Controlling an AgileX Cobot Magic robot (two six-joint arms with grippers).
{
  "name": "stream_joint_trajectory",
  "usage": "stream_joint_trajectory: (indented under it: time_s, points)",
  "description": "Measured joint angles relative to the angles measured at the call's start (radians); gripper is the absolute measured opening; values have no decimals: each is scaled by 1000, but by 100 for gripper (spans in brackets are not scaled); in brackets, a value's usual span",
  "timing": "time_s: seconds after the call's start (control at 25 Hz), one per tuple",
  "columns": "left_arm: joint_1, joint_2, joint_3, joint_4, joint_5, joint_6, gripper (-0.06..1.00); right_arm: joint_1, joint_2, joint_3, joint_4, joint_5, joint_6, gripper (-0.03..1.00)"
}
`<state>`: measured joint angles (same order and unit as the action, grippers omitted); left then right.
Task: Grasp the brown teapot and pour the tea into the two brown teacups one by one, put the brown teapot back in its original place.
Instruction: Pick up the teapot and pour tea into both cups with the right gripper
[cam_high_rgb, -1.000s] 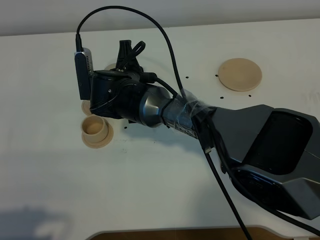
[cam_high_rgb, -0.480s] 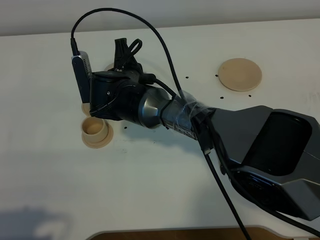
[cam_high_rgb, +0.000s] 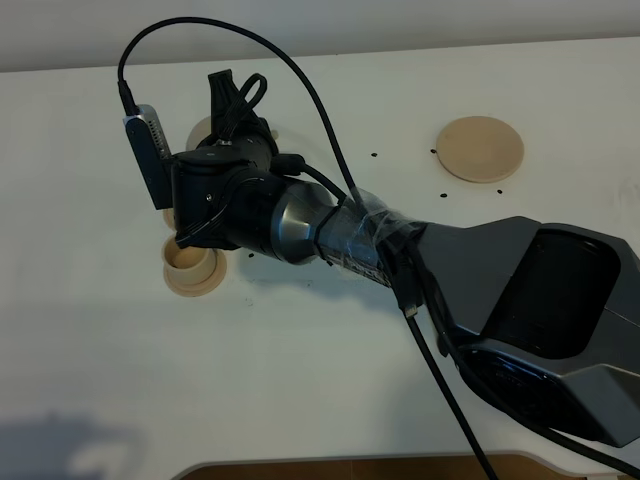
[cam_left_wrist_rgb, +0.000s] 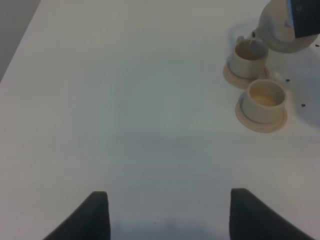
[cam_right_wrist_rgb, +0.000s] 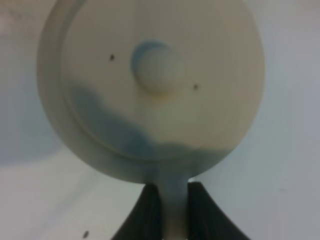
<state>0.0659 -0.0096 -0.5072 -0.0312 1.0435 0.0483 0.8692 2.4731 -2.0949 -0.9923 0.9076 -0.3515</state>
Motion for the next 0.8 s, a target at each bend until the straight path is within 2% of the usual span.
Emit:
stream_joint_trajectory:
  time_s: [0.4, 0.8]
  points:
    - [0, 0, 0, 0, 0, 0, 55, 1, 0, 0, -73, -4, -37, 12]
    - [0, 0, 0, 0, 0, 0, 55, 1, 0, 0, -75, -3, -118, 12]
